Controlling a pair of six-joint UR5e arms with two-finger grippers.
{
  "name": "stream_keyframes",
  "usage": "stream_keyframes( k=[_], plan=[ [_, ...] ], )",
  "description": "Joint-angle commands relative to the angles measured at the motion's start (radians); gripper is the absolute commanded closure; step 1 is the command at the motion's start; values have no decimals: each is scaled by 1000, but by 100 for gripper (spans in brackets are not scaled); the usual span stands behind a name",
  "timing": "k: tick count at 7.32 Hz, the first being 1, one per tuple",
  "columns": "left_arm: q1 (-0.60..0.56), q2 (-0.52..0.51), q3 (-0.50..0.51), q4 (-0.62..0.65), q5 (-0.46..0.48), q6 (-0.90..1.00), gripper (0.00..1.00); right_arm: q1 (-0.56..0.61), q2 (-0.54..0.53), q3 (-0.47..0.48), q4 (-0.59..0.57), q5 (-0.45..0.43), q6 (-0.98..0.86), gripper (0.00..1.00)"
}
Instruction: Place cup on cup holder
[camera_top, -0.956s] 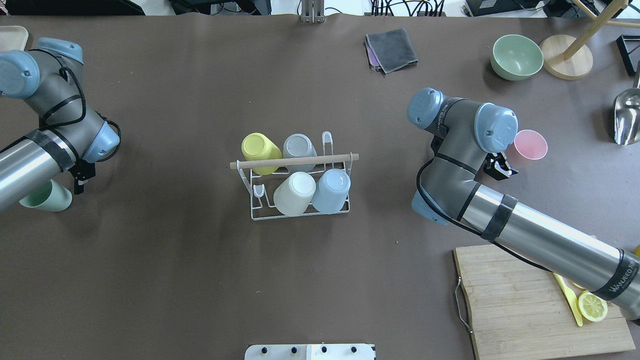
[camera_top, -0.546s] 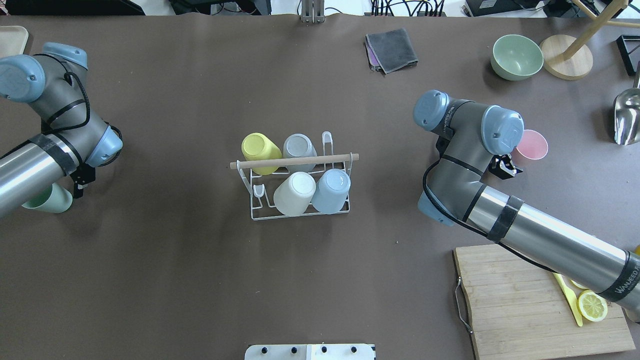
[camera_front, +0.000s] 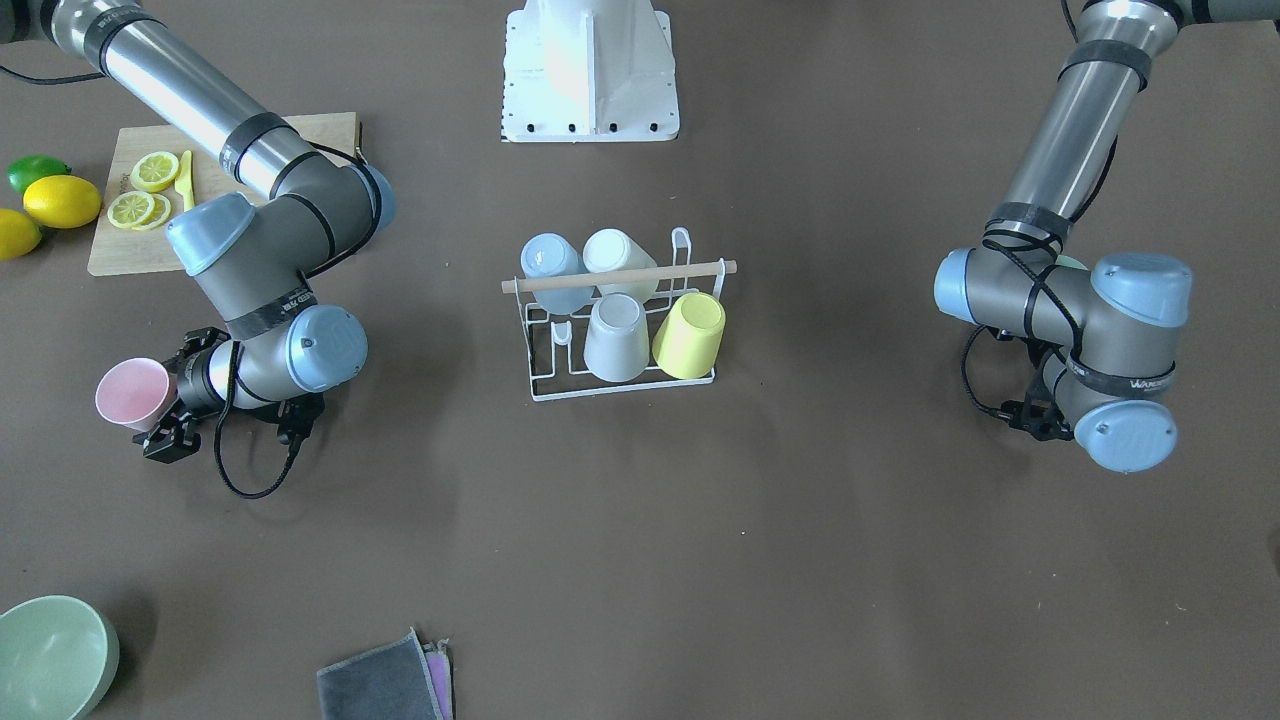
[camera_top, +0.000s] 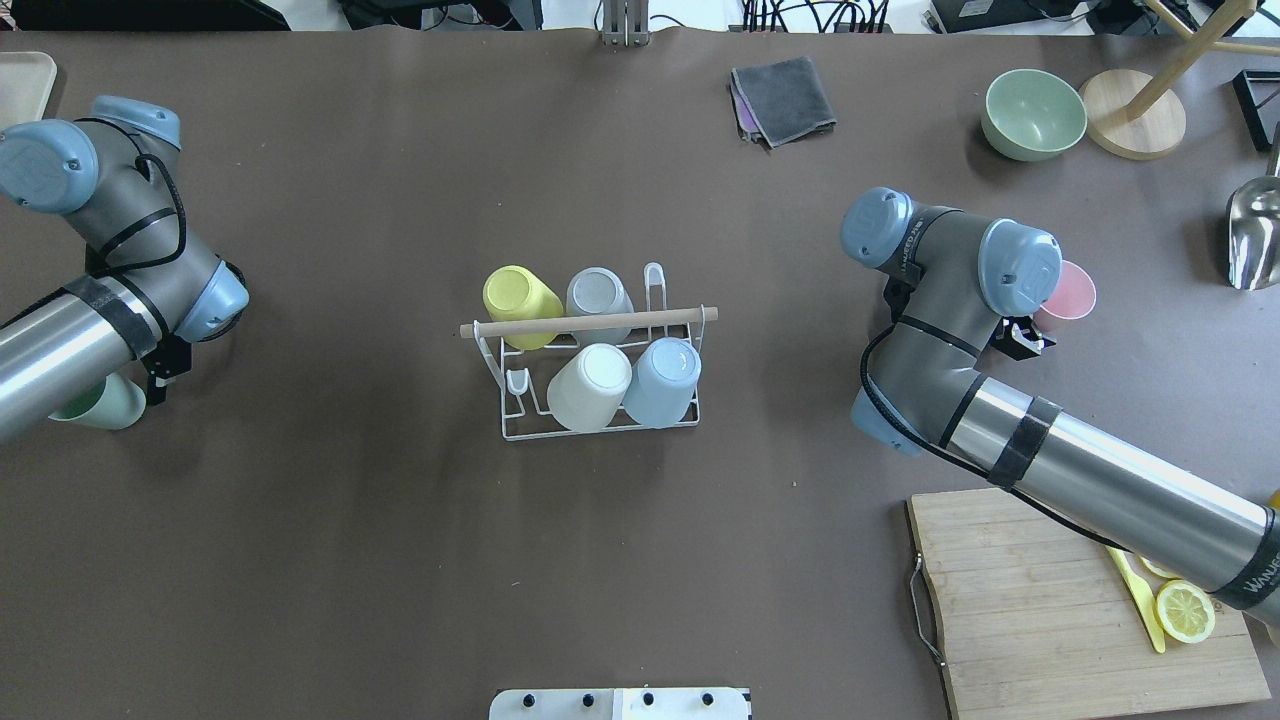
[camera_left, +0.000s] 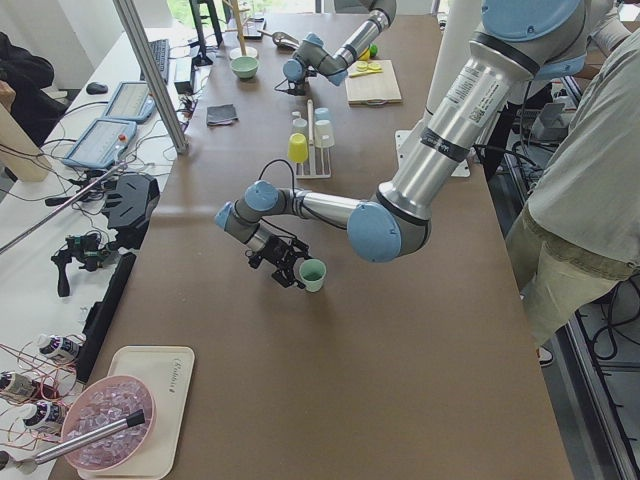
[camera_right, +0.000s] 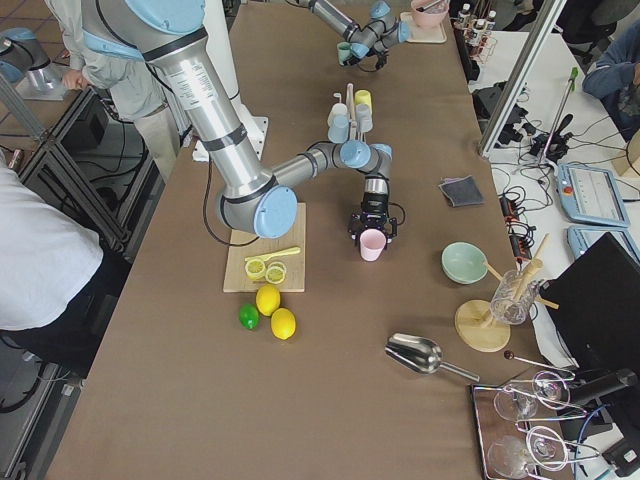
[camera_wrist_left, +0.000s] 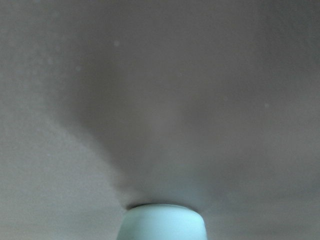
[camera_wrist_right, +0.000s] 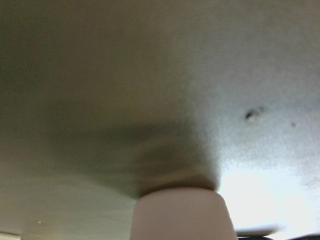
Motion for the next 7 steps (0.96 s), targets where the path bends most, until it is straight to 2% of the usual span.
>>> stream_keyframes(
  k=[1,7],
  plan=[
    [9,1,1,2,7,-1,2,4,-5,0,9,-2,0,0],
    [21,8,-4,13,28,2,2,26,-56,32,53,0,-6,1]
  ],
)
